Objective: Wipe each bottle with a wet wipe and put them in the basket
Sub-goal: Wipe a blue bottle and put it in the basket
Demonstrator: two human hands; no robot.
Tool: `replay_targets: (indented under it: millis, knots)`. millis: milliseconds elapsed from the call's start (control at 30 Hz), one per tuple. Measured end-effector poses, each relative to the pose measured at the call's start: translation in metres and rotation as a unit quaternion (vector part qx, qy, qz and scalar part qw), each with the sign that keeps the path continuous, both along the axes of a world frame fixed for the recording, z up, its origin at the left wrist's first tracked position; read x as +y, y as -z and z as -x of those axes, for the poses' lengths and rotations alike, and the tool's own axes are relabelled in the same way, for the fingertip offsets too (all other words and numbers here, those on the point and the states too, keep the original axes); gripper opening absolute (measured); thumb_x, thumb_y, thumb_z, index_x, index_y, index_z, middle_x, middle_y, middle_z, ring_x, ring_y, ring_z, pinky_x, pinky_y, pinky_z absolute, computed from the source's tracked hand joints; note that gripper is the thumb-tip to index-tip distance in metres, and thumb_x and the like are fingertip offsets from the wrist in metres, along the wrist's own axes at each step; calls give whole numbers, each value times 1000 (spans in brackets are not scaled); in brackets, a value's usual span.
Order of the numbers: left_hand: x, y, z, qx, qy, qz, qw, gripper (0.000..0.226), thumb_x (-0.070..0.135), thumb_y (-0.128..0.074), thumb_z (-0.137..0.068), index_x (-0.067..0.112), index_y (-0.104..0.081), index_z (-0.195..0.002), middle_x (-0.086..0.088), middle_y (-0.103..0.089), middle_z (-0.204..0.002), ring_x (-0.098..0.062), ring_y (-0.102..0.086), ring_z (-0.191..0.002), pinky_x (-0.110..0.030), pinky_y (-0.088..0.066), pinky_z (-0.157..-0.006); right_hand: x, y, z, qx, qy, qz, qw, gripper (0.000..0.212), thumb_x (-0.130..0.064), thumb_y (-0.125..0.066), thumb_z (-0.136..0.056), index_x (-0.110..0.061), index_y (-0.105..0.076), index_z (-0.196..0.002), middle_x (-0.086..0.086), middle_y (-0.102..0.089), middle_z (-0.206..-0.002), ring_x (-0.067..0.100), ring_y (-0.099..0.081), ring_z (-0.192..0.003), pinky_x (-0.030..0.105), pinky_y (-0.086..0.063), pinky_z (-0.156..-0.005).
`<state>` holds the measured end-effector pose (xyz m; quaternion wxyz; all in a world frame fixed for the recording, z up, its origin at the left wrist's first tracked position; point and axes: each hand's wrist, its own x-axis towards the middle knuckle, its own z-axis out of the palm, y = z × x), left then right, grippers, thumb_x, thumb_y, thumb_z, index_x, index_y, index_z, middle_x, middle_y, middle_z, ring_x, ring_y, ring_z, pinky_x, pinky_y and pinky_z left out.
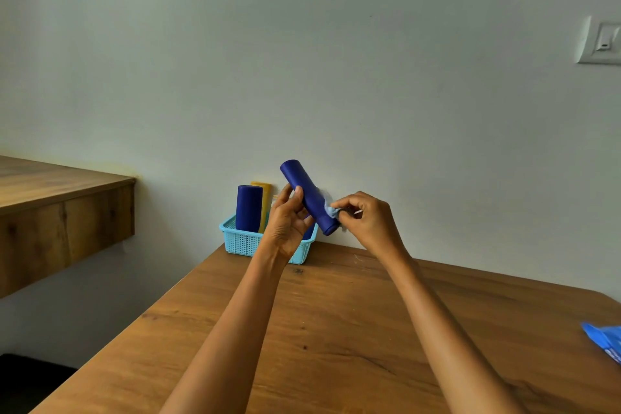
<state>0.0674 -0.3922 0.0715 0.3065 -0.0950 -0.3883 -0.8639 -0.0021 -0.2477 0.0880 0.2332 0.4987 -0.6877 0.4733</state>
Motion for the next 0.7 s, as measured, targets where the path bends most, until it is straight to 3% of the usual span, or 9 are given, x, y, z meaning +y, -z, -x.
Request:
replay_targets:
  millis: [167,267,333,433,600,700]
  knots:
    - [14,-1,3,-52,23,86,995,46,13,-53,-92,9,-42,-137,-12,-65,-108,-22,-66,-92,-35,-58,-73,-2,-3,-8,43,-9,40,998,17,-7,-67,-81,-14,-72,-96,-3,-68,-94,-1,-60,-79,7,-47,-70]
    - [13,1,5,-41,7,76,996,45,11,-51,-94,8,-42,-137,-12,-66,-104,-19,-69,-82,-30,-58,-63,-4,-5,-12,34,-40,-34,998,10,-17,-71,-77,-19,-74,-86,-15,-63,-83,-2,-60,-77,10,-46,-67]
    - [9,2,5,-39,5,71,997,46,10,-51,-94,8,-40,-139,-13,-64,-104,-20,-67,-84,-31,-59,-66,-5,-2,-11,9,-23,-67,997,4,-20,-70,-74,-19,-73,-78,-15,-64,-79,2,-61,-75,19,-50,-66]
    - [9,3,4,-60,24,101,993,49,14,-55,-91,9,-42,-138,-14,-63,-109,-24,-65,-94,-36,-58,-75,-4,2,-4,-33,4,-12,999,3,-17,-70,-77,-15,-70,-78,-6,-68,-83,7,-63,-77,25,-53,-68]
    - [16,6,3,-85,116,171,975,52,20,-62,-83,13,-48,-132,-13,-67,-112,-30,-65,-104,-39,-56,-82,3,-1,1,-81,16,110,990,8,-13,-66,-84,-13,-69,-91,-2,-68,-92,8,-63,-78,15,-52,-59]
    - [19,6,5,-87,154,201,963,47,18,-60,-86,15,-48,-131,-13,-68,-114,-32,-65,-104,-39,-55,-84,6,-6,2,-77,36,165,983,11,-12,-66,-85,-10,-71,-95,1,-69,-94,12,-65,-79,12,-51,-62]
